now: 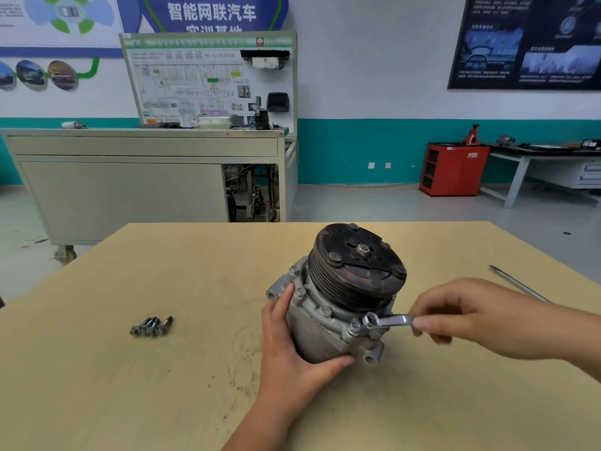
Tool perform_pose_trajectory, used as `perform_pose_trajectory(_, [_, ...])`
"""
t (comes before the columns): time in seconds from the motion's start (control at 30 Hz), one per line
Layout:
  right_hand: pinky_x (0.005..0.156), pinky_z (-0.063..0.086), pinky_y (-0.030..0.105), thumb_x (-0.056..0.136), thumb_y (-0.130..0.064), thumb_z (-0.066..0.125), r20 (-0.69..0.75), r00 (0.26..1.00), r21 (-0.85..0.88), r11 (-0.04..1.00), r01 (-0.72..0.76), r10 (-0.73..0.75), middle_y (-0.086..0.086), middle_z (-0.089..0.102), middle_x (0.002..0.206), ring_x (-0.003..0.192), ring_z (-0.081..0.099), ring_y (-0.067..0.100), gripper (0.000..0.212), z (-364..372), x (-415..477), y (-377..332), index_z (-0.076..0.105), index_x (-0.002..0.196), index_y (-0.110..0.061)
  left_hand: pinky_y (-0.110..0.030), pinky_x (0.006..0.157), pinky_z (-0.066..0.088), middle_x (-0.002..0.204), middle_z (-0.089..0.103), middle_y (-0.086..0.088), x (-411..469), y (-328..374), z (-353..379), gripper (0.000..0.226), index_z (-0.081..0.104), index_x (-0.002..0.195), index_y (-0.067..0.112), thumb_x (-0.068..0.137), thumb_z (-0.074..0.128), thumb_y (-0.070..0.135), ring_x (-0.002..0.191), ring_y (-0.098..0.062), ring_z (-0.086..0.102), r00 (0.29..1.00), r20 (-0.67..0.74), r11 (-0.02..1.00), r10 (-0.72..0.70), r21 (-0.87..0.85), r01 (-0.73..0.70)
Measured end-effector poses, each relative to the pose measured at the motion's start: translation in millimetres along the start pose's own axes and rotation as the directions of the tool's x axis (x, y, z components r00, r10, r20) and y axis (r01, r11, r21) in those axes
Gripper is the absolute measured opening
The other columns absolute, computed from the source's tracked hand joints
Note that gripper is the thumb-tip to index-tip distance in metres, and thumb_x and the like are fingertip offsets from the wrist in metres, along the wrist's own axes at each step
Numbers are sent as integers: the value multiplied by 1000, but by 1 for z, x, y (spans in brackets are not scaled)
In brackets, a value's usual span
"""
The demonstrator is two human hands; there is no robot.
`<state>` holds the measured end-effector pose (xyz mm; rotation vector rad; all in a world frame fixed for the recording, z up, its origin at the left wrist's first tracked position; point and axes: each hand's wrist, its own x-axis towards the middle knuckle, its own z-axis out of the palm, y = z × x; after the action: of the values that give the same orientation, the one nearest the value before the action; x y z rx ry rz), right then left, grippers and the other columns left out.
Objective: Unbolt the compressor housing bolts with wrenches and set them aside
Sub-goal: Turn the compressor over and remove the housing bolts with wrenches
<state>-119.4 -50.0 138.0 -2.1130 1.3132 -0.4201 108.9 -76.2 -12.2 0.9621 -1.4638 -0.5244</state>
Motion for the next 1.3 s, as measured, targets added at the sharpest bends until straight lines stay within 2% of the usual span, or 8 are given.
perform_pose_trajectory(0.13, [63, 51, 22, 93, -32, 51, 367, 930, 469, 857, -213, 31, 3, 70, 71, 65, 68, 16, 22, 20, -12, -3, 55, 83, -13, -51, 107, 38, 141, 35, -1, 0, -1, 0, 109, 26, 132, 61, 42, 86, 63, 132, -17, 42, 1000, -2, 1000, -1, -2, 1])
perform_pose_trajectory(0.33, [46, 49, 20, 76, -37, 54, 327, 943, 721, 627, -295, 68, 8, 66, 60, 49, 65, 17, 28, 47, -12, -30, 53, 82, -10, -51, 106, 39, 139, 36, 1, 0, -3, 1, 110, 26, 135, 57, 43, 86, 64, 131, -14, 42, 1000, -18, 1000, 22, 10, -22])
perform_pose_trajectory(0.57, [40, 42, 15, 73, -43, 53, 314, 945, 685, 669, -289, 87, 2, 63, 52, 41, 60, 11, 32, 60, -14, -38, 53, 81, -12, -52, 105, 40, 138, 38, 2, 0, -2, 0, 108, 26, 136, 55, 46, 85, 63, 131, -16, 43, 999, -10, 999, 37, -4, -37])
perform_pose_trajectory(0.67, [42, 41, 14, 85, -49, 56, 268, 961, 660, 713, -237, 72, 2, 65, 54, 40, 57, 8, 32, 62, -18, -34, 57, 76, -18, -52, 105, 40, 138, 38, 2, 0, -1, -1, 109, 26, 135, 56, 46, 87, 58, 130, -17, 44, 1000, 1, 999, 32, -6, -32])
perform_pose_trajectory(0.8, [43, 45, 18, 82, -49, 57, 223, 972, 684, 698, -211, 76, 7, 67, 58, 45, 63, 16, 32, 57, -19, -35, 58, 78, -17, -50, 105, 41, 139, 37, 4, 0, -3, 0, 109, 25, 135, 58, 46, 87, 58, 130, -15, 43, 1000, 3, 1000, 31, -1, -31])
perform_pose_trajectory(0.9, [43, 48, 20, 73, -42, 50, 251, 963, 683, 688, -248, 97, 7, 66, 59, 49, 66, 19, 34, 61, -16, -37, 50, 86, -11, -51, 105, 41, 138, 38, 5, 1, -5, 0, 109, 25, 136, 56, 46, 86, 62, 130, -15, 44, 999, -7, 999, 35, -4, -36])
perform_pose_trajectory(1.07, [35, 43, 18, 86, -31, 50, 250, 956, 733, 615, -290, 153, 8, 60, 51, 37, 58, 18, 23, 55, -14, -39, 52, 86, -8, -51, 105, 41, 138, 37, 4, 1, -6, 0, 112, 25, 137, 55, 46, 90, 54, 131, -17, 44, 999, -5, 999, 43, 6, -43])
perform_pose_trajectory(1.3, [37, 45, 17, 87, -36, 47, 376, 918, 612, 709, -351, 130, 5, 59, 51, 39, 60, 16, 24, 42, -7, -35, 51, 85, -12, -52, 104, 41, 138, 38, 1, 1, -4, -1, 109, 26, 137, 55, 47, 87, 58, 130, -18, 44, 999, 0, 999, 44, -18, -44])
